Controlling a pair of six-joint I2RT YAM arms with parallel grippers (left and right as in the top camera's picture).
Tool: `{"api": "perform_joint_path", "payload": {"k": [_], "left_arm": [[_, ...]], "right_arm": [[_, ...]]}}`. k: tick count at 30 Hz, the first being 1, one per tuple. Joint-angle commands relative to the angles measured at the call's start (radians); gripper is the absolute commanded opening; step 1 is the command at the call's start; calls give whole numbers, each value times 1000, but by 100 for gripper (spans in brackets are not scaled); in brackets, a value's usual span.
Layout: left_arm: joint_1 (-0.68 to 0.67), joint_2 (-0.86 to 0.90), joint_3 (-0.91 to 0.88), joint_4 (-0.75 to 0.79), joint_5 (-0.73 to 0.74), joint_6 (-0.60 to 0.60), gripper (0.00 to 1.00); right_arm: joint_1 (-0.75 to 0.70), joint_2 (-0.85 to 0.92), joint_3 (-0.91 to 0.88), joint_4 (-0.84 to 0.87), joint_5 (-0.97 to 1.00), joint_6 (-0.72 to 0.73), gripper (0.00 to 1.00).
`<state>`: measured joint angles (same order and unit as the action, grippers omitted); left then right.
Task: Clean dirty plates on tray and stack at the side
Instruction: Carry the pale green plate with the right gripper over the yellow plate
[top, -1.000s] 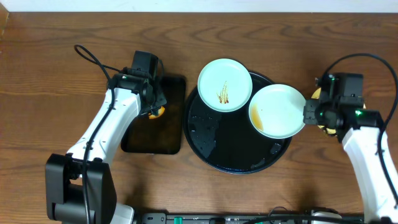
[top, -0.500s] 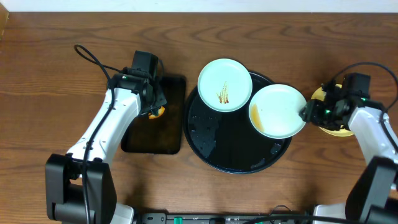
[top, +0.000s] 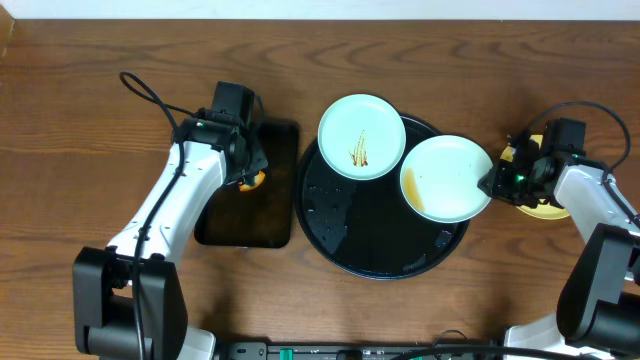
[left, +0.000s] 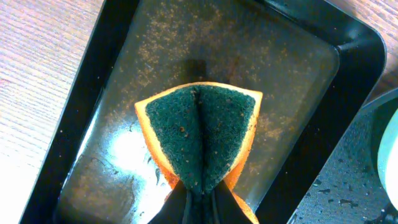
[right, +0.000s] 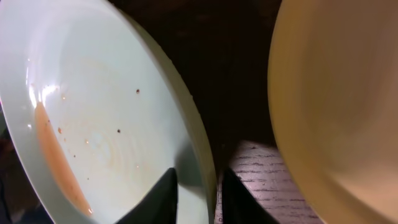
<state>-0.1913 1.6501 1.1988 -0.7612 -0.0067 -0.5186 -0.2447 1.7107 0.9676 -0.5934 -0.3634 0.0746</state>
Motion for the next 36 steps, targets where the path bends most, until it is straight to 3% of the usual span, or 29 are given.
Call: {"api": "perform_joint_path", "payload": {"k": [1,2,3,16,27,36], "left_arm": [[3,0,-4,-5,-12,13,8],[3,0,-4,-5,-12,13,8],[3,0,-4,-5,-12,13,8],[3,0,-4,-5,-12,13,8],[3,0,-4,-5,-12,13,8],[3,0,-4,-5,-13,13,8]], "right_arm": [[-5,6,-1,0,-8,-1,12],[-5,6,-1,0,-8,-1,3],[-5,6,-1,-1,-8,-2,1],[-3,-152,0,-2,32,-32,1],[105,-389,0,-3,328,-84,1],[362,-454,0,-1,734,-117,1]]}}
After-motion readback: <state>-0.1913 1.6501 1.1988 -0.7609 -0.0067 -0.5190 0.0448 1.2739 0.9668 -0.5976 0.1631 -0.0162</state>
